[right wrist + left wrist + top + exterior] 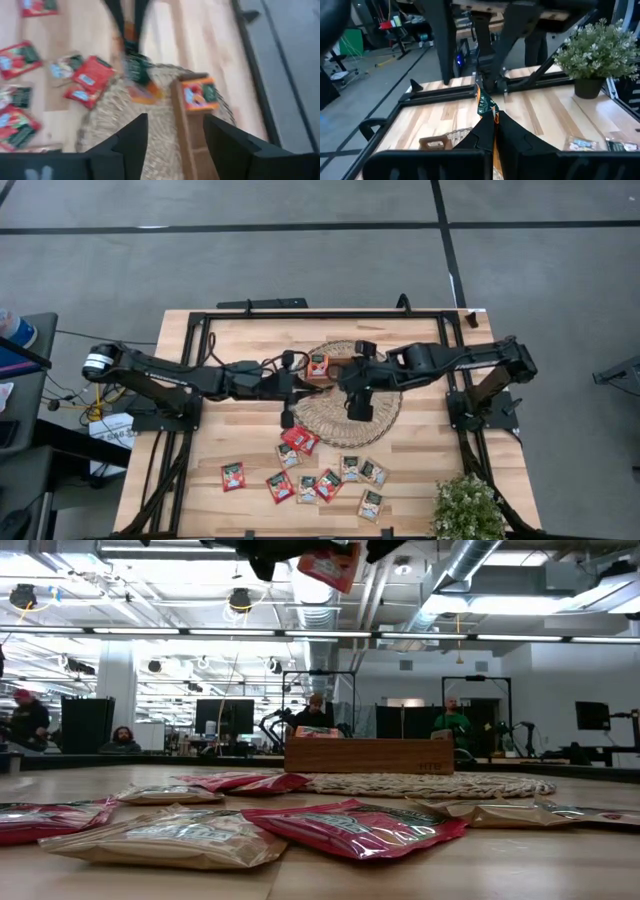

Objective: Pick & Place Tea
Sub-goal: Put the orange tea bag into the left section of the wooden organizer

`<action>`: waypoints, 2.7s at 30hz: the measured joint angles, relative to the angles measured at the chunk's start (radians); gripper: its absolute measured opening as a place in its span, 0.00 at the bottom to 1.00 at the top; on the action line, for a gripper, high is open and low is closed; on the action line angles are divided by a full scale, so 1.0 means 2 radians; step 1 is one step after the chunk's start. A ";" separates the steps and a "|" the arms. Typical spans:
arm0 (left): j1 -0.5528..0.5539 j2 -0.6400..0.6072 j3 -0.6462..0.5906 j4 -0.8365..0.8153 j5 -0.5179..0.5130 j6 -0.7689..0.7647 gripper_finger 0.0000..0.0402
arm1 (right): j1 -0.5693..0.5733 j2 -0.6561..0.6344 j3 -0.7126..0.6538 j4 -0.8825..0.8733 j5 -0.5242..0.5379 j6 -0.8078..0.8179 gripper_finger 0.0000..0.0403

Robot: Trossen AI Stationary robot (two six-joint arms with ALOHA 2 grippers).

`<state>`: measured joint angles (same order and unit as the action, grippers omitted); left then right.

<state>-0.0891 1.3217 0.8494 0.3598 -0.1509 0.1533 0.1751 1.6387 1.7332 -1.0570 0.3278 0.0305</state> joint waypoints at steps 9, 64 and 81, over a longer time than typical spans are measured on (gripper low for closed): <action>-0.008 0.001 0.000 0.001 0.000 0.006 0.00 | 0.000 0.008 0.000 0.027 -0.032 -0.025 0.54; -0.030 0.001 0.000 -0.016 -0.087 -0.002 0.27 | -0.025 0.009 0.000 0.020 -0.031 -0.041 0.00; -0.096 -0.139 -0.037 -0.190 -0.092 -0.133 0.33 | -0.140 0.009 -0.086 0.107 -0.134 -0.071 0.00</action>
<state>-0.2817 1.0441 0.7762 -0.0208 -0.3342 -0.1135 -0.1049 1.6566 1.5605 -0.8422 0.0607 -0.1120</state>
